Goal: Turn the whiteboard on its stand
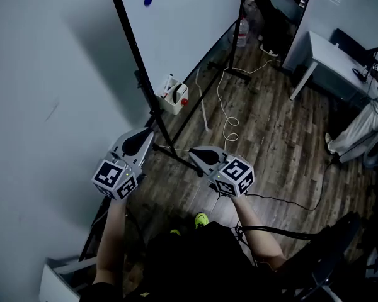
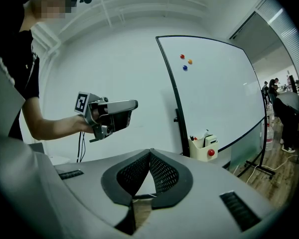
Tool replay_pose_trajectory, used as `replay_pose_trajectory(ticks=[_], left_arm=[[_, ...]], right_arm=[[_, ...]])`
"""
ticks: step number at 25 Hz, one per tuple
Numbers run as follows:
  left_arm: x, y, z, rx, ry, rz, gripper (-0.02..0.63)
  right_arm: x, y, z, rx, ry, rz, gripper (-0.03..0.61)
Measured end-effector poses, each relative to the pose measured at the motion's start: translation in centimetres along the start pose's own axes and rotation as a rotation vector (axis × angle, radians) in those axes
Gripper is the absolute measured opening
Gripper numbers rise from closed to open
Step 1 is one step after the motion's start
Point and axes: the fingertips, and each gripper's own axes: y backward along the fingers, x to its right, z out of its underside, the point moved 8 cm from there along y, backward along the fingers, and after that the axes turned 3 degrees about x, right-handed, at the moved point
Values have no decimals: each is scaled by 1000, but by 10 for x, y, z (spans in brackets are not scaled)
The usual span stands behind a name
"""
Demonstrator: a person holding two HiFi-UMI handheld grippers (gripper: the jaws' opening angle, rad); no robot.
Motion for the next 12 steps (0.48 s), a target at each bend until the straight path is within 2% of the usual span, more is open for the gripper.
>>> replay_pose_trajectory(ticks=[12], left_arm=[[13, 69, 9, 41, 78, 55, 48]], right_arm=[[-77, -4, 11, -38, 36, 47, 20]])
